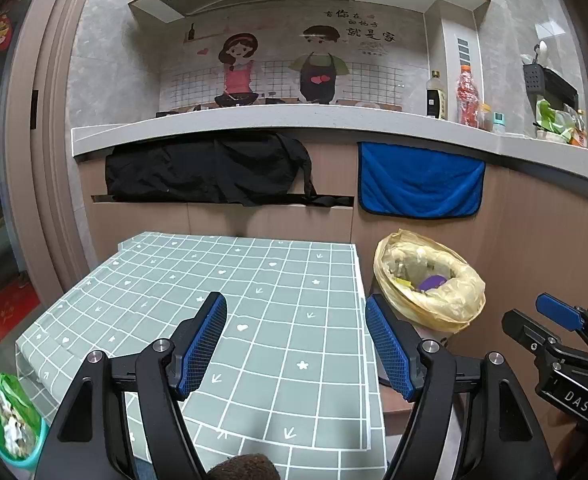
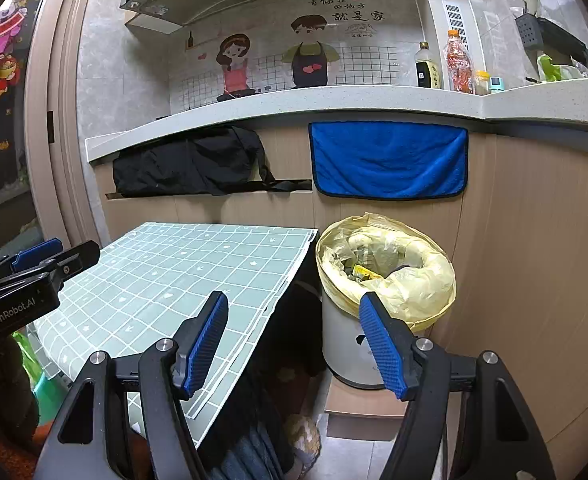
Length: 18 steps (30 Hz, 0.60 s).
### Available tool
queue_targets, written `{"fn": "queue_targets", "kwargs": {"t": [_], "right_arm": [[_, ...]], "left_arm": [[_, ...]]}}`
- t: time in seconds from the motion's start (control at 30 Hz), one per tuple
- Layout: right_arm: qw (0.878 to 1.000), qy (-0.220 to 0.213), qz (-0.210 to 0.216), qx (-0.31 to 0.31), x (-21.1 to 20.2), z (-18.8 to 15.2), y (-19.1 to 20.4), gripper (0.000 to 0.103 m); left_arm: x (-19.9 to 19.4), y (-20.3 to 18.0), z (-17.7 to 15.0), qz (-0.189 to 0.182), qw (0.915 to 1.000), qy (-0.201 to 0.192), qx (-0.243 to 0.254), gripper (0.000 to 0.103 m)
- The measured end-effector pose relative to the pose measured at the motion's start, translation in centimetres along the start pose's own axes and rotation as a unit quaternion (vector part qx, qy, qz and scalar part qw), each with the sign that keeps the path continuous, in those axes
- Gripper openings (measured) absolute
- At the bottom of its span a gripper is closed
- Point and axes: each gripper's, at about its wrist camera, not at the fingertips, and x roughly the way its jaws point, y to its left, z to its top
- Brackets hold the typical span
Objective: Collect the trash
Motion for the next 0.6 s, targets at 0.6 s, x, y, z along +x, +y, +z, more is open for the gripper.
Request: {"fn": "queue_targets", "kwargs": {"t": [0.6], "right_arm": [[1.000,-0.002,-0.003,0.000,-0.39,-0.17,-0.51,0.066]], "left_arm": [[0.45,0.00,-0.21,-0.015,0.9998,0.007,0.009,0.072]]}}
